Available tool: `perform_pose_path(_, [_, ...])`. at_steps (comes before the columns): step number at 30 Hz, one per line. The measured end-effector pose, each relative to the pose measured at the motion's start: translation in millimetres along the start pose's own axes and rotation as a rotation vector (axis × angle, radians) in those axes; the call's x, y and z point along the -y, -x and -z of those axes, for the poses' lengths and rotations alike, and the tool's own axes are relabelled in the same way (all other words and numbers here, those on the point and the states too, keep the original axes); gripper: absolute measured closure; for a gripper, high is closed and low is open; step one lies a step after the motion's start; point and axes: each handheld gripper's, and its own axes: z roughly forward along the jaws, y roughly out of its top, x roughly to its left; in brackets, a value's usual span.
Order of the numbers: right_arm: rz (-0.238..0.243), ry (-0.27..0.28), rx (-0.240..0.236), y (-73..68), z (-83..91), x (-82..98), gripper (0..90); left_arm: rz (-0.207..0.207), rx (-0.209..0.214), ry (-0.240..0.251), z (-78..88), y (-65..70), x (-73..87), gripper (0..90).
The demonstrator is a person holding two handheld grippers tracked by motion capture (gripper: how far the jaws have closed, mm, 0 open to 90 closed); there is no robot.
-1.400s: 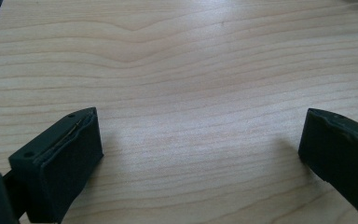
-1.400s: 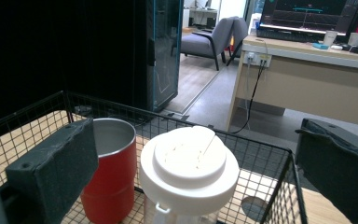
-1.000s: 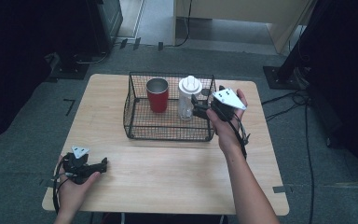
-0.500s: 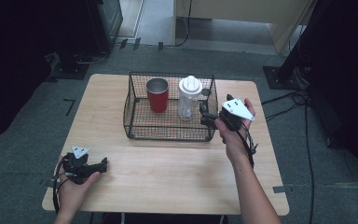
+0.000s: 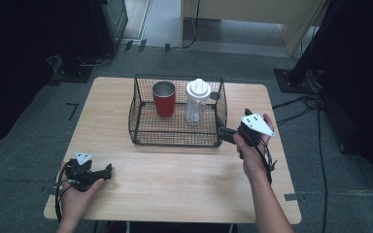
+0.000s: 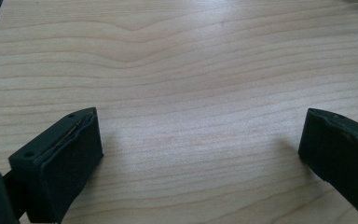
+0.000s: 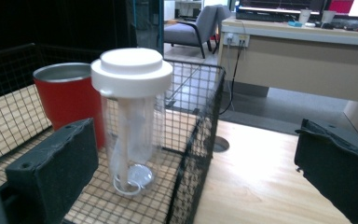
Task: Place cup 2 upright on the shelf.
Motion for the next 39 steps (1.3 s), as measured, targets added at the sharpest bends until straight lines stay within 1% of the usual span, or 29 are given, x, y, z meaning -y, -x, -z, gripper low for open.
perform_pose_path(2, [0.001,-0.004,0.007,3.9,2.1,4.3,0.0,0.000,0.000,0.000,0.0,0.0,0.0,0.1])
perform_pose_path(7, [-0.016,-0.020,0.024,13.0,8.2,16.3,0.0,0.000,0.000,0.000,0.0,0.0,0.0,0.1])
perform_pose_path(16, [-0.029,-0.062,0.054,28.4,18.5,41.2,0.0,0.000,0.000,0.000,0.0,0.0,0.0,0.1])
perform_pose_path(20, [-0.042,-0.081,0.068,34.1,22.3,50.7,0.0,-0.001,0.000,-0.001,0.0,0.0,0.0,0.0])
perform_pose_path(27, [-0.049,-0.114,0.090,43.6,29.0,66.9,0.0,-0.002,-0.001,-0.001,0.0,-0.1,-0.1,0.0])
perform_pose_path(31, [-0.065,-0.128,0.101,49.2,33.2,75.6,0.0,-0.001,0.000,-0.001,0.0,0.0,0.0,0.1])
perform_pose_path(39, [-0.068,-0.183,0.121,58.7,41.5,95.1,0.0,-0.001,0.000,-0.001,0.0,0.0,0.0,0.0])
